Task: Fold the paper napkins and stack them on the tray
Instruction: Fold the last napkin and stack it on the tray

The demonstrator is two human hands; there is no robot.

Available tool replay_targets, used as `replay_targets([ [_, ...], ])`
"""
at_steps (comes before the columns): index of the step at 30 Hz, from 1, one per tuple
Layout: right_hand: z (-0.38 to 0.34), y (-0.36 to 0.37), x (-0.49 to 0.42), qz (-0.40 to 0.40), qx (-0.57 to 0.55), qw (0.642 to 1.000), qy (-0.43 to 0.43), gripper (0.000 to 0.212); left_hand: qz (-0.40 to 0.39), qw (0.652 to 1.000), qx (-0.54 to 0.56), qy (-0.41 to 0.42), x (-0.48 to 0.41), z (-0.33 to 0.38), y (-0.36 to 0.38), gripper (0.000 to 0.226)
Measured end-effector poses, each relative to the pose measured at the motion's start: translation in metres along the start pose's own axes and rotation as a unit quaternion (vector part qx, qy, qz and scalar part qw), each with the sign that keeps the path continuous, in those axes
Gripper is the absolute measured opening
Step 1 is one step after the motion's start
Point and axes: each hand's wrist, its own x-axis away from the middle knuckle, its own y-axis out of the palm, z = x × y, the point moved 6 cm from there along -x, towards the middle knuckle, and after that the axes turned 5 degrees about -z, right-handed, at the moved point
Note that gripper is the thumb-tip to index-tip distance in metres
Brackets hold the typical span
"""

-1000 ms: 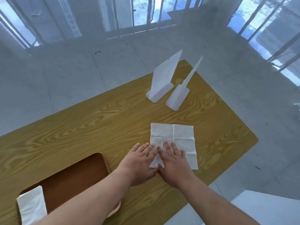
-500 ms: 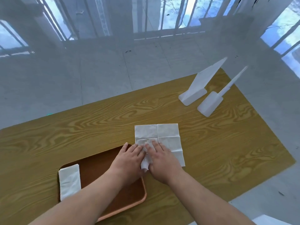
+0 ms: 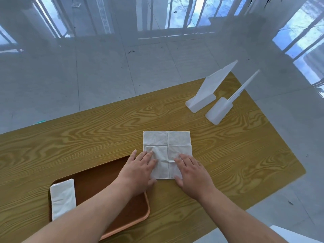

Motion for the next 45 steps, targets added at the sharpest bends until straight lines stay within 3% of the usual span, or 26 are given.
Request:
replay_targets([
  [10,0.008,0.0,0.001,0.002,-0.004,1.0,0.012,0.066,0.017,1.0,-0.014,0.016,-0.005,0.0,-0.005,0.073],
  [18,0.005,-0.003,0.001,0.012,0.0,1.0,0.016,0.061,0.103,0.993,-0.016,0.051,-0.003,0.01,-0.025,0.02],
  [22,0.005,-0.004,0.0,0.009,0.0,1.0,0.018,0.06,0.103,0.995,0.004,-0.002,-0.004,0.005,-0.029,0.017],
  [27,0.003,-0.006,-0.001,0.003,-0.004,1.0,0.017,0.059,0.091,0.991,-0.009,-0.094,-0.006,-0.011,-0.029,0.047],
  [30,0.003,-0.007,0.0,0.014,-0.001,1.0,0.011,0.06,0.102,0.985,0.002,-0.142,-0.01,-0.023,-0.035,0.051],
  [36,0.002,0.002,-0.001,0.001,-0.006,1.0,0.003,0.06,0.085,0.94,0.174,-0.28,-0.019,-0.045,-0.036,0.046],
  [42,0.004,0.004,-0.003,-0.007,-0.014,1.0,-0.003,0.061,0.039,0.928,0.217,-0.3,-0.034,-0.04,-0.034,0.027],
  [45,0.005,0.001,-0.004,0.0,-0.011,1.0,-0.009,0.06,0.053,0.916,0.271,-0.292,-0.033,-0.037,-0.034,0.013],
])
